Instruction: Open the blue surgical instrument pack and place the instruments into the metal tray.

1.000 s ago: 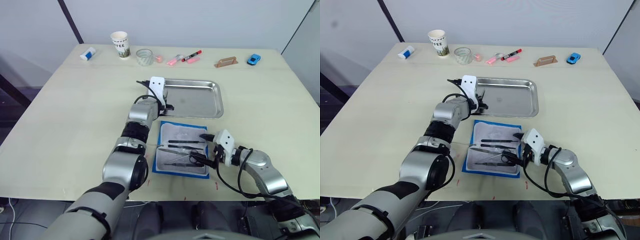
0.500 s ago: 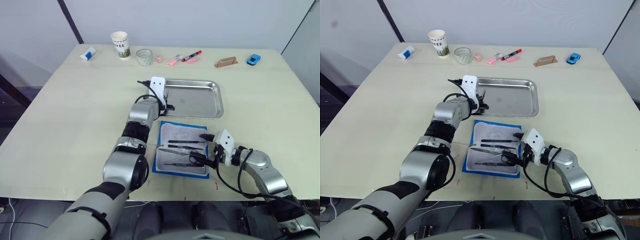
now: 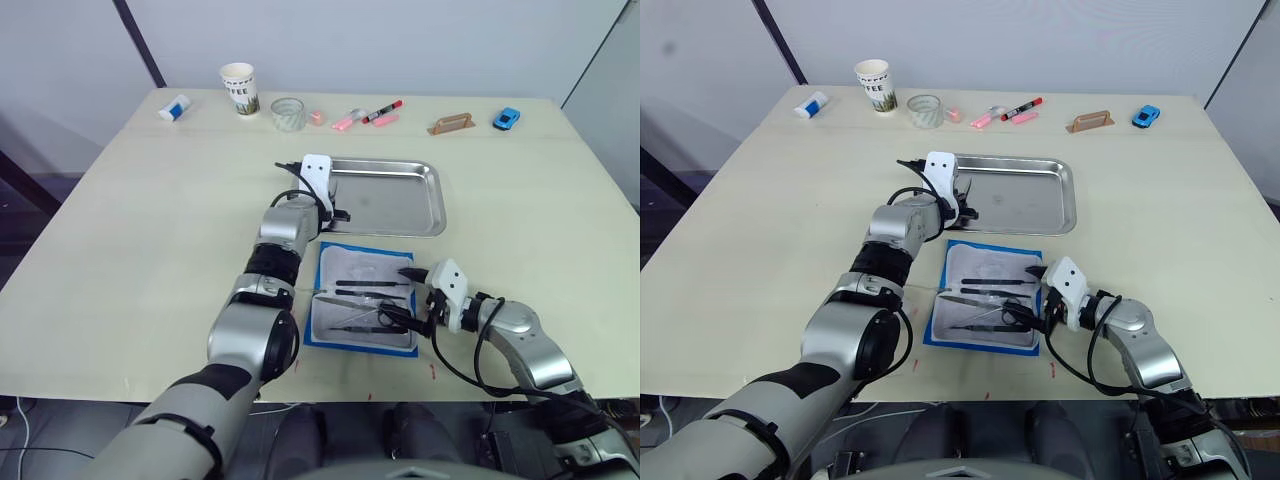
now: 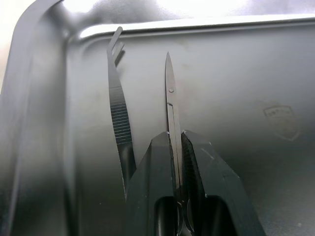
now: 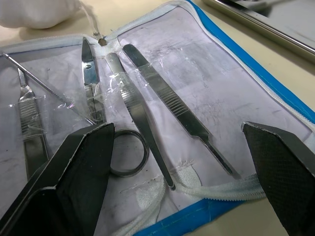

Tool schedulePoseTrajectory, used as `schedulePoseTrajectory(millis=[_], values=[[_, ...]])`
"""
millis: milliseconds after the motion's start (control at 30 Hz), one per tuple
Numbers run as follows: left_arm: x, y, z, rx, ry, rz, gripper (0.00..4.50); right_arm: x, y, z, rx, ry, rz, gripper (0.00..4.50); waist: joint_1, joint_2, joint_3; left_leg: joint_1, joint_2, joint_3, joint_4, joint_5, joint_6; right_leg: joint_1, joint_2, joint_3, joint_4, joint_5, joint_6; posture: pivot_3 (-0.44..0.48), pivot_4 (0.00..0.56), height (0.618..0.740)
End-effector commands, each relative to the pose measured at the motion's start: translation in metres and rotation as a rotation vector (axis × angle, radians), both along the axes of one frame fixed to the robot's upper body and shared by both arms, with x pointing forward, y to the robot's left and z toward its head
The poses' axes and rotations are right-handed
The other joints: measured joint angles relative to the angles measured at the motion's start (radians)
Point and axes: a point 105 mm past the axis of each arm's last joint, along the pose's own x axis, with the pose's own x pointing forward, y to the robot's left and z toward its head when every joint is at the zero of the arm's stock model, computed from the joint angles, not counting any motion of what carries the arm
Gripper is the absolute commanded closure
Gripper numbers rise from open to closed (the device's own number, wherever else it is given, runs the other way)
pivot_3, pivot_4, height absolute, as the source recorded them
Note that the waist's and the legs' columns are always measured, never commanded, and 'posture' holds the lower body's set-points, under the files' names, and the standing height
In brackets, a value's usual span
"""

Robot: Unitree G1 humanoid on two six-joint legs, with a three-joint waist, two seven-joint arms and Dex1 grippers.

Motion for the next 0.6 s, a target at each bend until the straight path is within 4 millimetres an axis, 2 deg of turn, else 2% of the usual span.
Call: schedulePoseTrajectory(millis=[33, 467, 533, 600], values=[[0.0039, 0.0017, 0.0123, -0.003, -0.040, 0.005, 4.45, -0.0099, -0.0110, -0.0470, -0.111, 0.151, -0.056, 0.00, 0.000, 0.000, 0.000, 0.000, 0.000, 0.000, 0.000, 0.000, 0.000, 0.000, 0.000, 0.000, 0.000, 0.000, 0.000, 0.000, 0.150, 0.718], [0.0035, -0.0015, 0.0120, -0.035, -0.033, -0.002, 4.45, -0.0095, -0.0105, -0.0465, -0.111, 0.149, -0.055, 0.00, 0.000, 0.000, 0.000, 0.000, 0.000, 0.000, 0.000, 0.000, 0.000, 0.000, 0.000, 0.000, 0.000, 0.000, 0.000, 0.000, 0.150, 0.718], [0.0035, -0.0012, 0.0125, -0.032, -0.036, -0.002, 3.65, -0.0094, -0.0104, -0.0465, -0.111, 0.149, -0.054, 0.00, 0.000, 0.000, 0.000, 0.000, 0.000, 0.000, 0.000, 0.000, 0.000, 0.000, 0.000, 0.000, 0.000, 0.000, 0.000, 0.000, 0.150, 0.718], [0.0038, -0.0004, 0.0129, -0.023, -0.040, 0.003, 3.09, -0.0094, -0.0106, -0.0465, -0.111, 0.149, -0.054, 0.00, 0.000, 0.000, 0.000, 0.000, 0.000, 0.000, 0.000, 0.000, 0.000, 0.000, 0.000, 0.000, 0.000, 0.000, 0.000, 0.000, 0.150, 0.718]])
